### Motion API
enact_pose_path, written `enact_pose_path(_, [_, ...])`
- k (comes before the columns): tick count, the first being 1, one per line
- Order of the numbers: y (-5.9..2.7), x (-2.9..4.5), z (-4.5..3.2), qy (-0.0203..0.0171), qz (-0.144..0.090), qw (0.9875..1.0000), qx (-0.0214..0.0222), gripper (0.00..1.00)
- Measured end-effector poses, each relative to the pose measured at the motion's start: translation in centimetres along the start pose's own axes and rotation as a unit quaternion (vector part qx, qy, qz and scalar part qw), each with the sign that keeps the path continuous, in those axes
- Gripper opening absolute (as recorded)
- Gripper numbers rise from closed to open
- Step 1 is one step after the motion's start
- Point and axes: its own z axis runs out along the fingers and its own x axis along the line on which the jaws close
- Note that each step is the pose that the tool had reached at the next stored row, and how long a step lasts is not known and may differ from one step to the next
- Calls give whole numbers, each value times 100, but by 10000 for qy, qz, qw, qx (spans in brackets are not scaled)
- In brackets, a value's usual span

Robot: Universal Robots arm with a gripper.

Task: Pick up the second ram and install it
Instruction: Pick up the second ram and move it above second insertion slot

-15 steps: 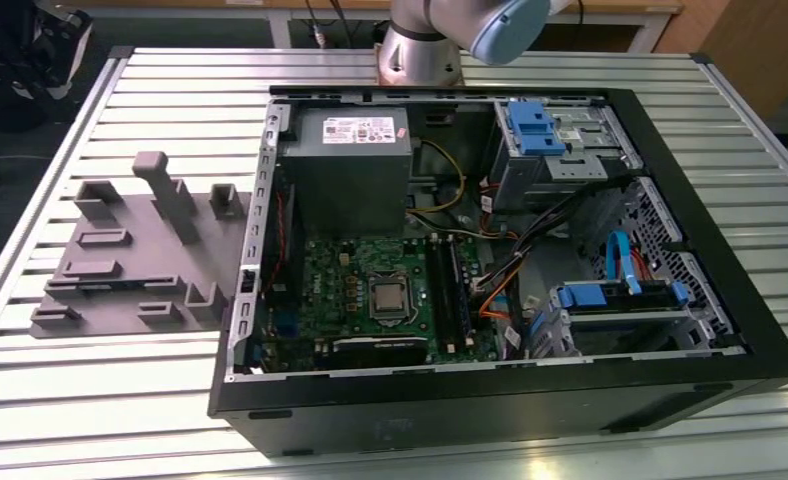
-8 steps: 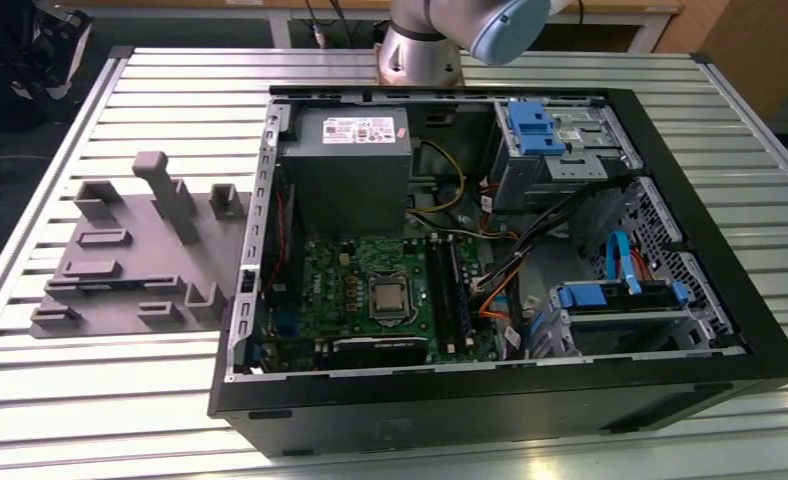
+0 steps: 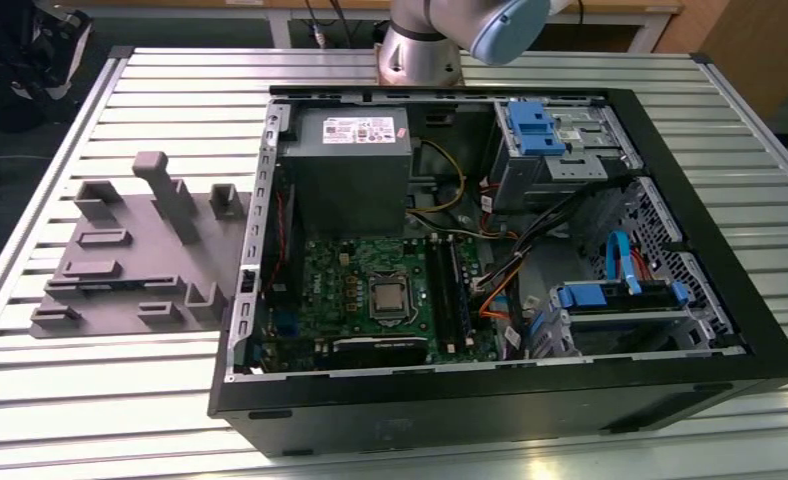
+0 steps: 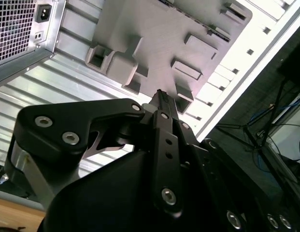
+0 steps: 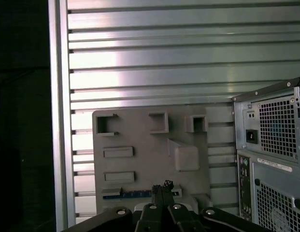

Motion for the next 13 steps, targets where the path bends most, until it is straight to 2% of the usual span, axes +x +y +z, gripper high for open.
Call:
enact_pose_path(4, [0, 1, 6, 14, -328, 9995, 7, 11])
enact_pose_path(8, [-1, 6, 10, 22, -573, 9983, 77, 11])
enact_pose_path(13, [-1, 7, 11, 33, -760, 9970, 173, 11])
